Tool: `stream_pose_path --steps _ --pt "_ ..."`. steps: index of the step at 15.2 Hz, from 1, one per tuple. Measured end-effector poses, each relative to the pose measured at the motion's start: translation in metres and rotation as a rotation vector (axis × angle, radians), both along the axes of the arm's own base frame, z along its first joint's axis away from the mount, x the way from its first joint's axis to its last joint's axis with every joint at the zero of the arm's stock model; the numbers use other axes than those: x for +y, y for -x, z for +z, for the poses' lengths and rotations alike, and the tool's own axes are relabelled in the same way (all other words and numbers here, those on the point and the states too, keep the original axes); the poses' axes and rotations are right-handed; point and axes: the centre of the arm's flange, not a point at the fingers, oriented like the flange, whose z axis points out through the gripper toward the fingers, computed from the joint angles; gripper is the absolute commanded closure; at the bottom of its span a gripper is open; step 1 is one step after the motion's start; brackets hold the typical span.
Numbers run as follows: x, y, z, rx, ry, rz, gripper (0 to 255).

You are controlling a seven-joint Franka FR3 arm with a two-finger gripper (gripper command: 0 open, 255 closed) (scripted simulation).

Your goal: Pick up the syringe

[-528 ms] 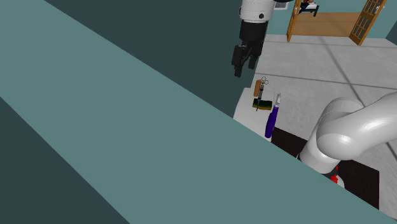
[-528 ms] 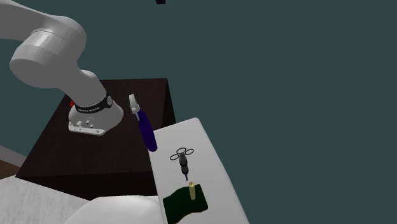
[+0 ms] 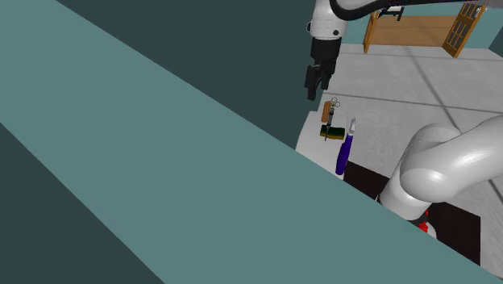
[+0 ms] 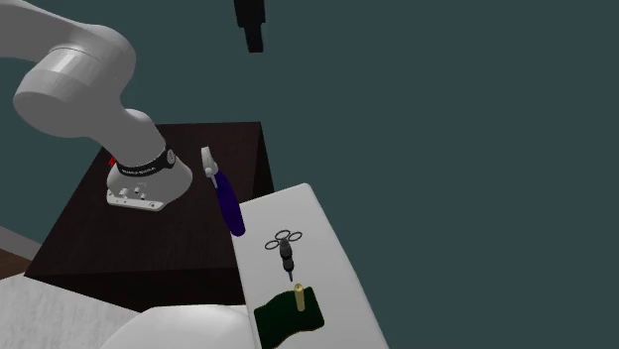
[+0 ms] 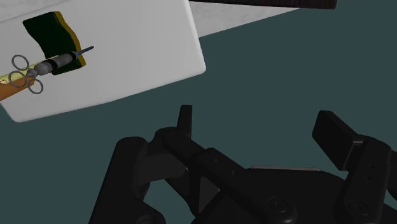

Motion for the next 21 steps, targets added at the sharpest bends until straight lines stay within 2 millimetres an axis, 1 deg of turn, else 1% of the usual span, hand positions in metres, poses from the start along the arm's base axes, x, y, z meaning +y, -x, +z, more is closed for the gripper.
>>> stream_pose_path --steps 2,3,4,5,8,10,13,14,15,17,21 --pt "-0.022 -0.005 -0.01 0.016 0.009 0.025 0" --pt "-0.032 -0.008 -0.019 0.025 0.013 0.037 0" --pt "-0.045 -0.008 -0.022 0.033 0.017 0.049 0" --pt "-0.054 -0.01 -0.031 0.042 0.021 0.062 0" --pt "-0.087 -0.018 -0.044 0.066 0.034 0.1 0" --pt "-0.108 -0.022 -0.06 0.083 0.042 0.125 0" --pt "-0.144 -0.033 -0.077 0.107 0.055 0.162 0" --pt "-0.156 -0.034 -0.082 0.116 0.06 0.174 0" --pt "-0.166 -0.036 -0.087 0.124 0.064 0.187 0" --pt "-0.188 -0.048 -0.098 0.14 0.073 0.212 0" --pt "-0.227 -0.06 -0.121 0.173 0.09 0.262 0"
